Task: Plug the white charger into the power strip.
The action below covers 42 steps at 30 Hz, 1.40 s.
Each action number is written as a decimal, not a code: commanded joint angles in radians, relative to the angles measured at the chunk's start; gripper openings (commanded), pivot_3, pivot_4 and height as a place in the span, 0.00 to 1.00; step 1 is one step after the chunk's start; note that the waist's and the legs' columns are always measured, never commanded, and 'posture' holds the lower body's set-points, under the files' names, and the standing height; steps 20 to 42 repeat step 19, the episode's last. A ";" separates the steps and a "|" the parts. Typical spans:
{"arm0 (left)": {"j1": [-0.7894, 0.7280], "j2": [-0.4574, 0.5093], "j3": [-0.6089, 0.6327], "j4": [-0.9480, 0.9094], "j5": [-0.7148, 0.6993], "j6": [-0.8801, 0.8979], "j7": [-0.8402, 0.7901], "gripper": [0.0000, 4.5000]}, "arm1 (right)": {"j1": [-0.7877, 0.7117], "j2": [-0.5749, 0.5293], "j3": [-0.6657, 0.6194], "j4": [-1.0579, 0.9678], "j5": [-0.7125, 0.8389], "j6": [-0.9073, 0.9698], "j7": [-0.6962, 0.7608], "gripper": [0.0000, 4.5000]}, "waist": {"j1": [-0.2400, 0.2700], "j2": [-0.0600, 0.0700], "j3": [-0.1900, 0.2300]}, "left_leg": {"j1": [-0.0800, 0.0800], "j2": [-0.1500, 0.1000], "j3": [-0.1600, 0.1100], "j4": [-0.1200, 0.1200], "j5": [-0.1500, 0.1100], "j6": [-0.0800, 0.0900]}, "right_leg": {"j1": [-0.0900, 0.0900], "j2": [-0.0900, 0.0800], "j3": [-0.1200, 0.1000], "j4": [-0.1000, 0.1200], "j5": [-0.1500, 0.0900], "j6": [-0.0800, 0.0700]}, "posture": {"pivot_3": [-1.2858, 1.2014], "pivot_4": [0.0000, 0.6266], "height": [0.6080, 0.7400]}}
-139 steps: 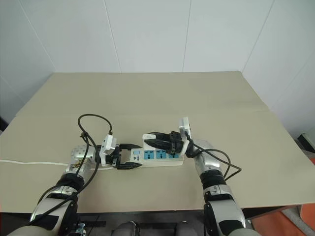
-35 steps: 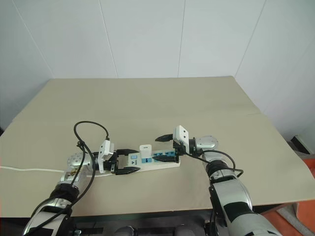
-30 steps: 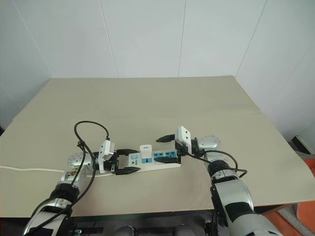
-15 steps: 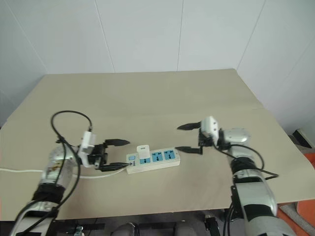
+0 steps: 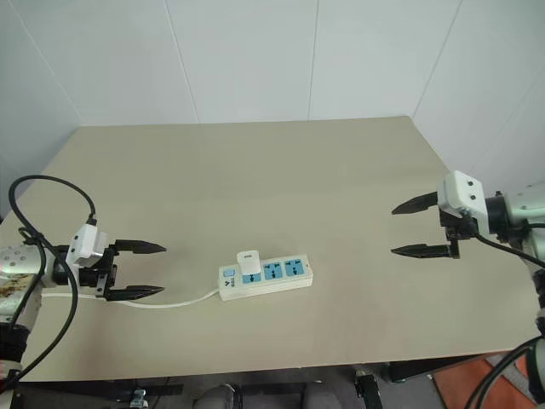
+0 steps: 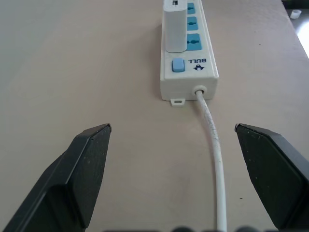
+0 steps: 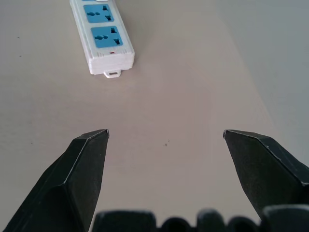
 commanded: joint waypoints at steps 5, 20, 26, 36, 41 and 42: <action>0.012 -0.013 0.013 -0.044 -0.023 0.015 0.035 1.00 | 0.036 0.007 -0.069 -0.073 0.002 0.063 0.052 1.00 | 0.004 0.000 0.000 | 0.000 0.000 0.000 0.001 0.000 0.000 | 0.000 0.000 0.000 0.001 0.000 0.000 | 0.52 0.24 1.00; -0.004 -0.026 0.011 -0.031 -0.035 0.024 0.030 1.00 | 0.087 0.037 -0.138 -0.101 -0.018 0.099 0.043 1.00 | 0.008 0.000 0.000 | 0.000 0.000 0.000 0.002 0.000 0.000 | 0.000 0.000 0.000 0.002 0.000 0.001 | 0.52 0.24 1.00; -0.004 -0.026 0.011 -0.031 -0.035 0.024 0.030 1.00 | 0.087 0.037 -0.138 -0.101 -0.018 0.099 0.043 1.00 | 0.008 0.000 0.000 | 0.000 0.000 0.000 0.002 0.000 0.000 | 0.000 0.000 0.000 0.002 0.000 0.001 | 0.52 0.24 1.00; -0.004 -0.026 0.011 -0.031 -0.035 0.024 0.030 1.00 | 0.087 0.037 -0.138 -0.101 -0.018 0.099 0.043 1.00 | 0.008 0.000 0.000 | 0.000 0.000 0.000 0.002 0.000 0.000 | 0.000 0.000 0.000 0.002 0.000 0.001 | 0.52 0.24 1.00; -0.004 -0.026 0.011 -0.031 -0.035 0.024 0.030 1.00 | 0.087 0.037 -0.138 -0.101 -0.018 0.099 0.043 1.00 | 0.008 0.000 0.000 | 0.000 0.000 0.000 0.002 0.000 0.000 | 0.000 0.000 0.000 0.002 0.000 0.001 | 0.52 0.24 1.00; -0.004 -0.026 0.011 -0.031 -0.035 0.024 0.030 1.00 | 0.087 0.037 -0.138 -0.101 -0.018 0.099 0.043 1.00 | 0.008 0.000 0.000 | 0.000 0.000 0.000 0.002 0.000 0.000 | 0.000 0.000 0.000 0.002 0.000 0.001 | 0.52 0.24 1.00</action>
